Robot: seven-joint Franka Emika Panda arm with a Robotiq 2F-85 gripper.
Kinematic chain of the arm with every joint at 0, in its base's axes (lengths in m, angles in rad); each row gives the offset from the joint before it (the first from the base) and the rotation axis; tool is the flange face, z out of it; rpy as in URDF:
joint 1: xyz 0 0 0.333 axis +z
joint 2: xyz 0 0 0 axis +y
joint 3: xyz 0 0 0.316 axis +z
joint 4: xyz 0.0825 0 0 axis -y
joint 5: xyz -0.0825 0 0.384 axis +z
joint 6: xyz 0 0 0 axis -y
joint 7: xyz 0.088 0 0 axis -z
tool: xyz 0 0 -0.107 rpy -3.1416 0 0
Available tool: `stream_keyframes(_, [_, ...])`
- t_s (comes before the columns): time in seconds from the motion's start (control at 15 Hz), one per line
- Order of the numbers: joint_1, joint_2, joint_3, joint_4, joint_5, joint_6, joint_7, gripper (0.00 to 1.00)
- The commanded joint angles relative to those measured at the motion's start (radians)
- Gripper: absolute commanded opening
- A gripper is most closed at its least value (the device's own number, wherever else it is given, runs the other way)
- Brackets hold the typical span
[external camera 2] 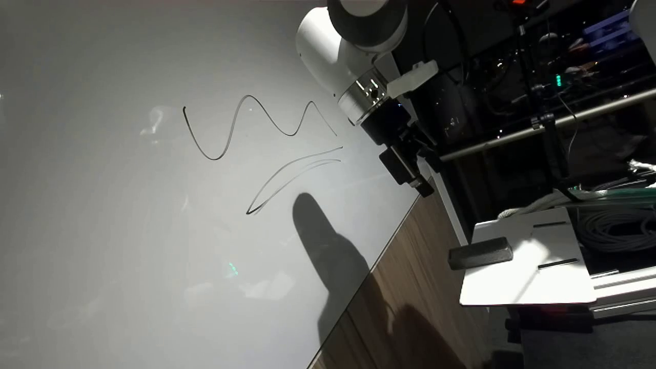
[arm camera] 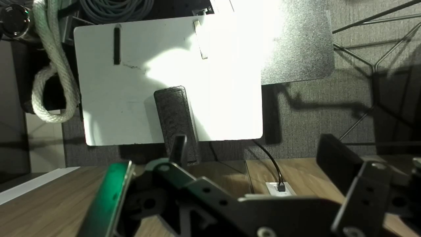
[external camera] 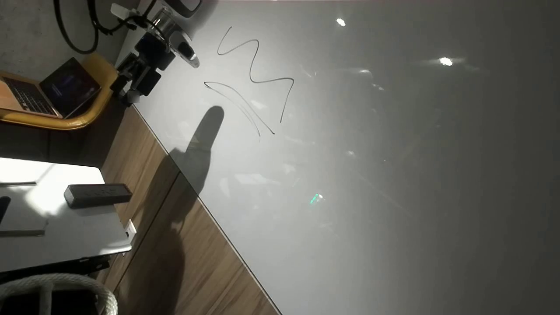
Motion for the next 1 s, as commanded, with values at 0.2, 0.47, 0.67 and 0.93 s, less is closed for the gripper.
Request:
stream_keyframes(0.2, [0.024,-0.025,-0.009,-0.035,-0.043,0.052,-0.021,1.00])
stream_keyframes(0.47, [0.031,-0.039,-0.009,-0.109,-0.126,0.164,-0.019,1.00])
stream_keyframes(0.67, [0.025,-0.048,-0.020,-0.168,-0.147,0.233,-0.026,1.00])
stream_keyframes(0.93, [0.010,-0.075,-0.057,-0.245,-0.125,0.309,-0.065,1.00])
